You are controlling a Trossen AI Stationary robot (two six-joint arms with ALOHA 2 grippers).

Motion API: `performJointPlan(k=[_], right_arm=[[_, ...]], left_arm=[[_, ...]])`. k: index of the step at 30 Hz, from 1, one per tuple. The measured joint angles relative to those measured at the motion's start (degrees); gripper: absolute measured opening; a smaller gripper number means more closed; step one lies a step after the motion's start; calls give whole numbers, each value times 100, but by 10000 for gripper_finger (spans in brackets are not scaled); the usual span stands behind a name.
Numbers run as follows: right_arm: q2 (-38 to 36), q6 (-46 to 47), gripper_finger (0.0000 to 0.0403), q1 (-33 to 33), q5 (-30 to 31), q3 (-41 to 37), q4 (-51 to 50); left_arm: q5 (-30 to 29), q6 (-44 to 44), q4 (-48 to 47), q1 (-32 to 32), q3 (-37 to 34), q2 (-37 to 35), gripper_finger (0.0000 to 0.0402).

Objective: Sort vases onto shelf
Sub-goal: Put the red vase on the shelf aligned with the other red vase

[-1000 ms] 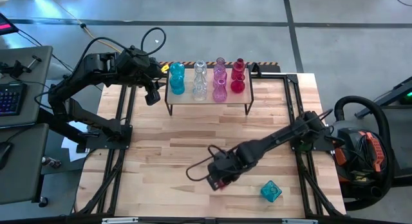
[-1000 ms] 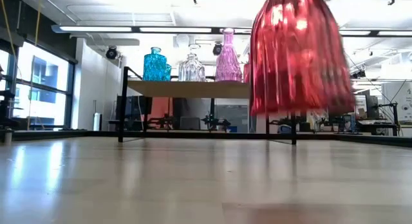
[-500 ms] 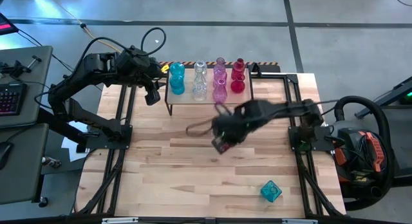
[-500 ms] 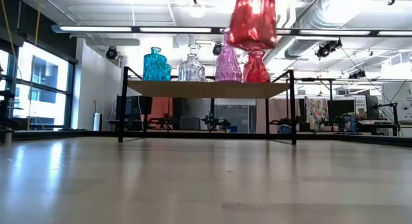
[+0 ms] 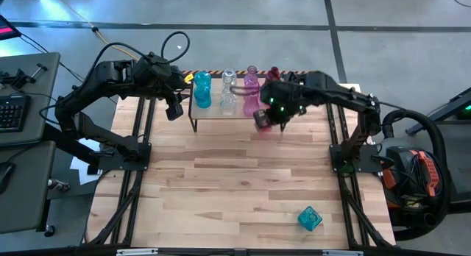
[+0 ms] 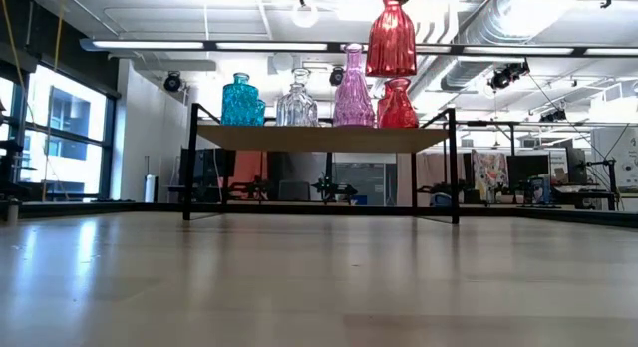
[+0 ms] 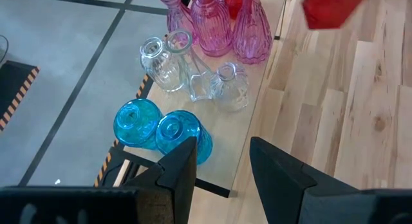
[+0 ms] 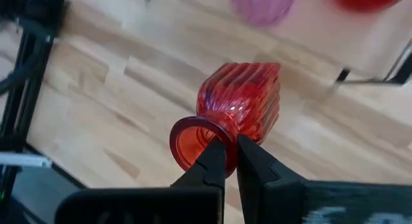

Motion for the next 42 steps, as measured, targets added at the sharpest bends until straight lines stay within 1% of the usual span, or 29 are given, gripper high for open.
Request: performJointPlan(k=[8,11,16,21,24,27,32,42], right_arm=[[-33,-384,0,-508,-39,-2,2],[-218,-367,0,-595,-47,-161,30],[-900,-48,0,-634,8,-1113,59],[-1469,291,0,-665,14,-2031,807],[-1623,396,0,-798,-80,-2527,1165],[-1677,400,0,-953,-217,-2846,1475],[-1648,370,0,-1193,-336,-2927,1615],[-1619,544,0,-1459,-337,-2924,1730]], left_arm=[[0,0,0,-1,0,0,136],[0,0,1,0,0,1,136],[0,0,0,1,0,2,136],[0,0,2,-1,0,0,136],[0,0,2,-1,0,2,136],[0,0,2,1,0,2,136],[0,0,0,-1,0,2,136],[0,0,0,0,0,0,136]])
